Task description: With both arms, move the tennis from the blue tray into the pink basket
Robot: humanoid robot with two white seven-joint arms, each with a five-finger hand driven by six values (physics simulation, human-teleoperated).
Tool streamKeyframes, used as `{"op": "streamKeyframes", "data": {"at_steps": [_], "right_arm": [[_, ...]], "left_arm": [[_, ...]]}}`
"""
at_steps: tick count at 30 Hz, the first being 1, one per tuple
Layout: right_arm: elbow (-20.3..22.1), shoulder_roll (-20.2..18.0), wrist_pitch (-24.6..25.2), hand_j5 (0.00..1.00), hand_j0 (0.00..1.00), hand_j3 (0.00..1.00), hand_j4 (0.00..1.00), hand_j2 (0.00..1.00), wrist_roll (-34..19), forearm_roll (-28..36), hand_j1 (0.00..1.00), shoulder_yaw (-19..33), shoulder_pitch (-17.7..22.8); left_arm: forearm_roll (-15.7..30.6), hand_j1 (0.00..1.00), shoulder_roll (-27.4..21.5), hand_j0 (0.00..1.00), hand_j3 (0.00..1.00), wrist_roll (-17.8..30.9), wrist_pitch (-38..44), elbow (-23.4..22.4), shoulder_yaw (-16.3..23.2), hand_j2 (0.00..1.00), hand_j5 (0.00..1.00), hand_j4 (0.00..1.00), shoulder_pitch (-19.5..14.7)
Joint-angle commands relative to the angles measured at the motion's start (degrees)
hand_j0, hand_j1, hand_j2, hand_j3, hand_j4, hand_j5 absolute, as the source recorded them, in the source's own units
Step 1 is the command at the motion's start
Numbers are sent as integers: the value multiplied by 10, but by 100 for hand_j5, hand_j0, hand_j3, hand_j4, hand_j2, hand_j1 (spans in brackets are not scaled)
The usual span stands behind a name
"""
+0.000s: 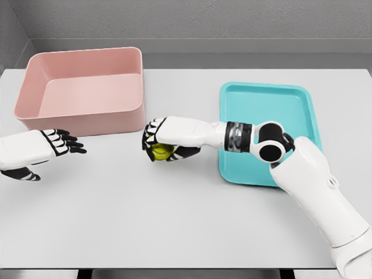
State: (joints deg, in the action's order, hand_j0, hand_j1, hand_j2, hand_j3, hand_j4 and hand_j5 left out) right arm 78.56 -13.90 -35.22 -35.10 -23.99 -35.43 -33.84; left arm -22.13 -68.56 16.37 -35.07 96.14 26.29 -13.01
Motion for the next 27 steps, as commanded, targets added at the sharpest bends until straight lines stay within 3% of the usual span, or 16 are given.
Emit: {"op": "streamKeyframes", "data": {"at_steps": [1,5,7,24,25,26,27], "right_arm": [[-24,10,2,34,34,34,34,34,1,1,34,-1,0],[-43,16,2,34,34,34,34,34,1,-10,34,-10,-1],[-72,18,2,34,34,34,34,34,1,-11,34,-10,-9],[-91,39,2,35,35,35,35,35,1,-23,35,-25,-9],[-91,39,2,36,36,36,36,36,1,-23,36,-25,-9],[-91,39,2,46,46,46,46,46,1,-23,46,-25,-9],[-90,39,2,64,64,64,64,64,1,-23,64,-25,-9]], "left_arm": [[3,100,-1,100,100,0,1,0,0,100,100,100,0],[3,100,-1,100,100,0,1,0,0,100,100,100,0],[3,100,-1,100,100,0,1,0,0,100,100,100,0],[-9,100,11,100,100,2,1,2,5,100,100,100,0],[-10,100,11,100,100,2,1,2,5,100,100,100,0],[-10,100,11,100,100,3,1,2,5,100,100,100,0],[-11,100,12,100,100,2,1,2,5,100,100,100,-1]]}}
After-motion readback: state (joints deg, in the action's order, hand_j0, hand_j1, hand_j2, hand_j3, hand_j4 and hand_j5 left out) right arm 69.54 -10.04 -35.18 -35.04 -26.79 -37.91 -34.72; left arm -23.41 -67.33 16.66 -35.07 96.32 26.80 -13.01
